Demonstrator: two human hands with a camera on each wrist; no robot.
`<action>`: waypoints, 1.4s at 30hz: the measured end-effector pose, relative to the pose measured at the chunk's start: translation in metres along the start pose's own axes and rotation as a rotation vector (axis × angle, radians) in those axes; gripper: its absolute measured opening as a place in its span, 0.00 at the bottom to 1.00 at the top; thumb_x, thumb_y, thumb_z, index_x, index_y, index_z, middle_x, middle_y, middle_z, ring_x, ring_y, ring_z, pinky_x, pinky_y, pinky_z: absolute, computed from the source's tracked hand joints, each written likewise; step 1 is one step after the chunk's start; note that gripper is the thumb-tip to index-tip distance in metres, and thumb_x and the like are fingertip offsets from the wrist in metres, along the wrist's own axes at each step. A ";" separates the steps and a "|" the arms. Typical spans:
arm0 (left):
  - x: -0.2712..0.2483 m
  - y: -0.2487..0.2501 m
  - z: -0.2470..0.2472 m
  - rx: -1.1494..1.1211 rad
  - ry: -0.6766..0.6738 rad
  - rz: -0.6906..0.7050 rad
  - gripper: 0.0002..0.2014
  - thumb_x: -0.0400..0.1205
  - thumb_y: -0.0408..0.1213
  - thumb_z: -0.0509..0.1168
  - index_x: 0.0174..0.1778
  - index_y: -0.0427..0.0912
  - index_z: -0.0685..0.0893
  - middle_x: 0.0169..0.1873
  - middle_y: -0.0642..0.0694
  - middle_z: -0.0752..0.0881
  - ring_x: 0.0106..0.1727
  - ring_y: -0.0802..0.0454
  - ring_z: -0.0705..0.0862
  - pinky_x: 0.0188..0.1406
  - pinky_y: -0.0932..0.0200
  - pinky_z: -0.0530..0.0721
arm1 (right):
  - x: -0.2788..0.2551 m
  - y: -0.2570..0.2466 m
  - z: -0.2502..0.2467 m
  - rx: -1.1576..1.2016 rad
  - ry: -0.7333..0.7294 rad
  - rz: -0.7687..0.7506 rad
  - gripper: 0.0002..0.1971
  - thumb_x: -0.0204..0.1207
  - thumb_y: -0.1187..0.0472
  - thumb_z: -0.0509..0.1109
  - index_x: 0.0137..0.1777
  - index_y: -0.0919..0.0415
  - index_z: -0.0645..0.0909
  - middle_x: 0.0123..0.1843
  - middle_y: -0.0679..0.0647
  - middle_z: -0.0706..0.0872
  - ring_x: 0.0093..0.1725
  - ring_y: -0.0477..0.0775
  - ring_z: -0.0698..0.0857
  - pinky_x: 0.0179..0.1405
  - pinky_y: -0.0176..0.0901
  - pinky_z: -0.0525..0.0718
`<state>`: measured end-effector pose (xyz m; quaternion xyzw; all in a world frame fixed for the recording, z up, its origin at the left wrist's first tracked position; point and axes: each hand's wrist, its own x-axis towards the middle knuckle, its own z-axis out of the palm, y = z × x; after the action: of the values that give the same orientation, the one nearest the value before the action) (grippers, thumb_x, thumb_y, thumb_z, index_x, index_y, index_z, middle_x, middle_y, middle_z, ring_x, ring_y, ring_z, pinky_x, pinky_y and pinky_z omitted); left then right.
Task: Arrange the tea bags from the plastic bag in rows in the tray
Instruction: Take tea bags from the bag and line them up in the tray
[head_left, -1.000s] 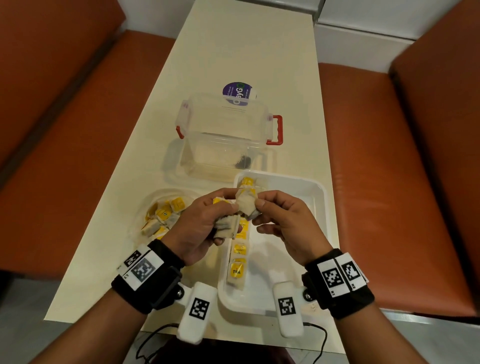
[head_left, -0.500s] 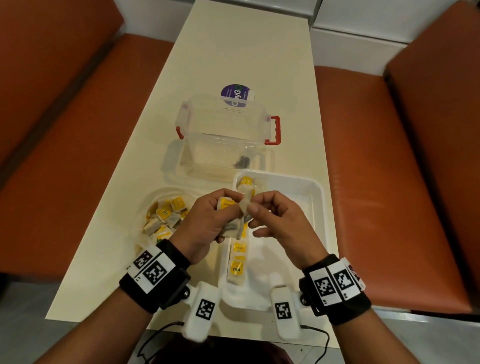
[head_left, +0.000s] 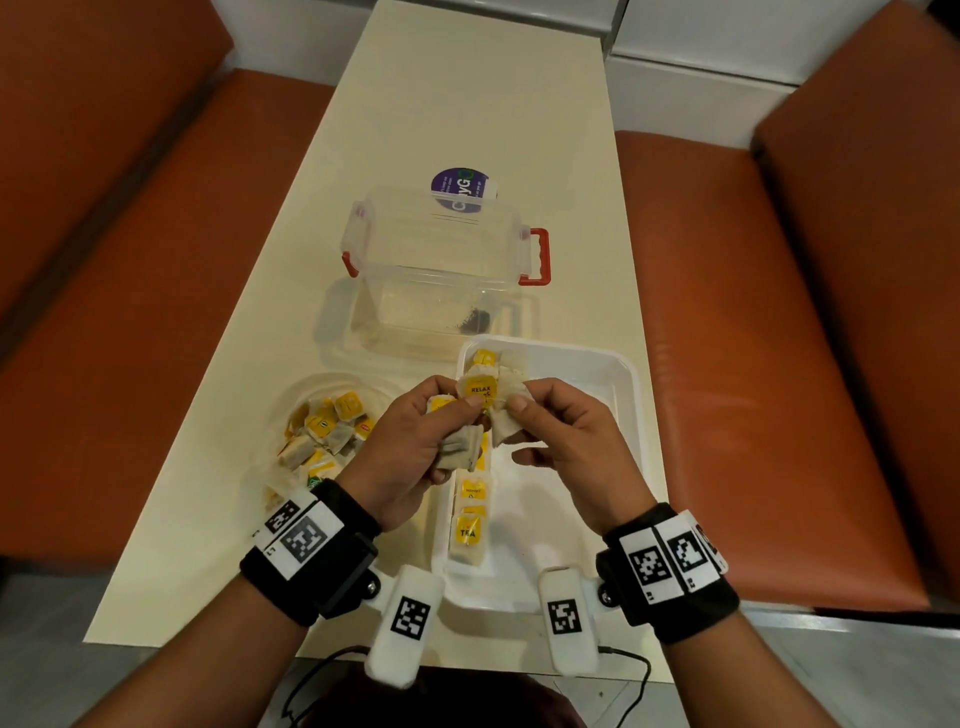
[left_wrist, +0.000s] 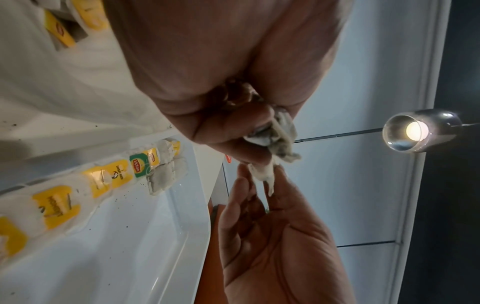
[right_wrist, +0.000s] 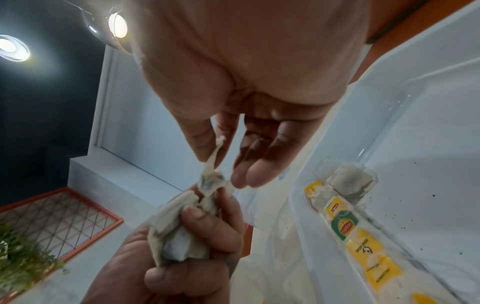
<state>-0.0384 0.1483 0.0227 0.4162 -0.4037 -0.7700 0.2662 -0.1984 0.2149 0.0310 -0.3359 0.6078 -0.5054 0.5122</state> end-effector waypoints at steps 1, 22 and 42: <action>-0.001 0.001 0.000 -0.008 -0.003 -0.008 0.08 0.85 0.39 0.67 0.40 0.49 0.79 0.29 0.51 0.84 0.29 0.52 0.75 0.16 0.66 0.63 | 0.000 0.000 -0.001 -0.009 0.014 -0.012 0.05 0.83 0.59 0.70 0.47 0.55 0.86 0.44 0.55 0.91 0.43 0.52 0.88 0.41 0.44 0.84; -0.004 -0.005 -0.019 0.047 0.030 -0.074 0.04 0.82 0.34 0.70 0.44 0.44 0.81 0.38 0.42 0.88 0.20 0.60 0.73 0.16 0.68 0.61 | 0.015 -0.016 -0.023 -0.004 0.162 -0.097 0.02 0.80 0.61 0.74 0.47 0.57 0.88 0.40 0.52 0.90 0.35 0.46 0.84 0.35 0.38 0.82; 0.001 -0.004 -0.002 0.132 -0.337 -0.082 0.07 0.65 0.36 0.75 0.37 0.45 0.88 0.35 0.36 0.75 0.29 0.46 0.71 0.31 0.56 0.64 | 0.012 -0.075 0.000 -0.110 0.007 -0.363 0.03 0.82 0.63 0.71 0.47 0.57 0.85 0.38 0.51 0.88 0.34 0.48 0.83 0.32 0.40 0.83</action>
<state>-0.0373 0.1487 0.0186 0.3140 -0.4750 -0.8109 0.1350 -0.2096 0.1845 0.0995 -0.4657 0.5658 -0.5566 0.3915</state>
